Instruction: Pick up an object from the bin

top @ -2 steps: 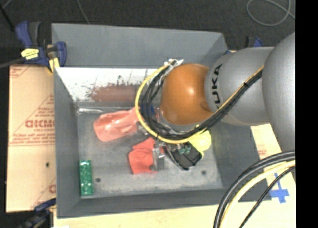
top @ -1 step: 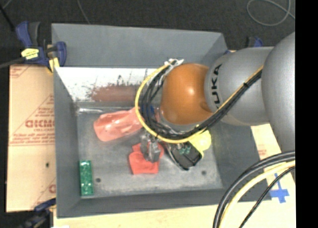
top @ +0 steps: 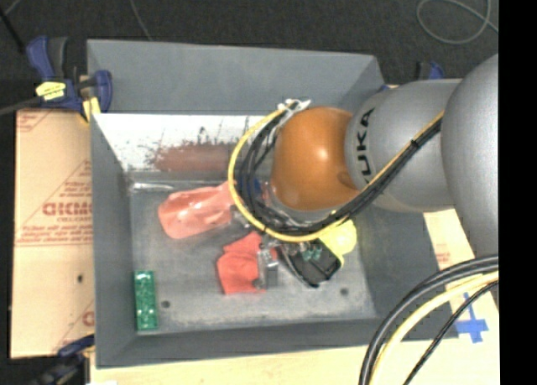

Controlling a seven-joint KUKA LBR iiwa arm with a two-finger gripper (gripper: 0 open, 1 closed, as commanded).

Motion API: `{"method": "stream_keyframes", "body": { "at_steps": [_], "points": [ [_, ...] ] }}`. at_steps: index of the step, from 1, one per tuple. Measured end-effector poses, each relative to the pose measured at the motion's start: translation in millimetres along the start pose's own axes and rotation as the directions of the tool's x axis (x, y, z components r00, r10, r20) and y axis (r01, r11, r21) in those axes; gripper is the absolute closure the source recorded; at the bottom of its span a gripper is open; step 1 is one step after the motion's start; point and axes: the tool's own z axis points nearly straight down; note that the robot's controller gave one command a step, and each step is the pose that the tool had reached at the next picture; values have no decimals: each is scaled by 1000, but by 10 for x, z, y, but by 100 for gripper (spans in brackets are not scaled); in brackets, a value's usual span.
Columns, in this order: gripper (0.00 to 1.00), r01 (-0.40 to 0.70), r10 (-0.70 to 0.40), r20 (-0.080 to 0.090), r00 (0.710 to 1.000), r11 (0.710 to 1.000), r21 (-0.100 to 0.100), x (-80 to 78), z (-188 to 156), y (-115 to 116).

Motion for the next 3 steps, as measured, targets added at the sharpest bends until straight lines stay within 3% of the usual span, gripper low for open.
{"method": "stream_keyframes", "body": {
  "at_steps": [1,2,3],
  "points": [
    [100,-2,2,0,1000,1000,0,0,0,0],
    [0,-2,2,0,1000,1000,0,0,0,1],
    [0,-2,2,0,1000,1000,0,0,0,1]
  ]
}}
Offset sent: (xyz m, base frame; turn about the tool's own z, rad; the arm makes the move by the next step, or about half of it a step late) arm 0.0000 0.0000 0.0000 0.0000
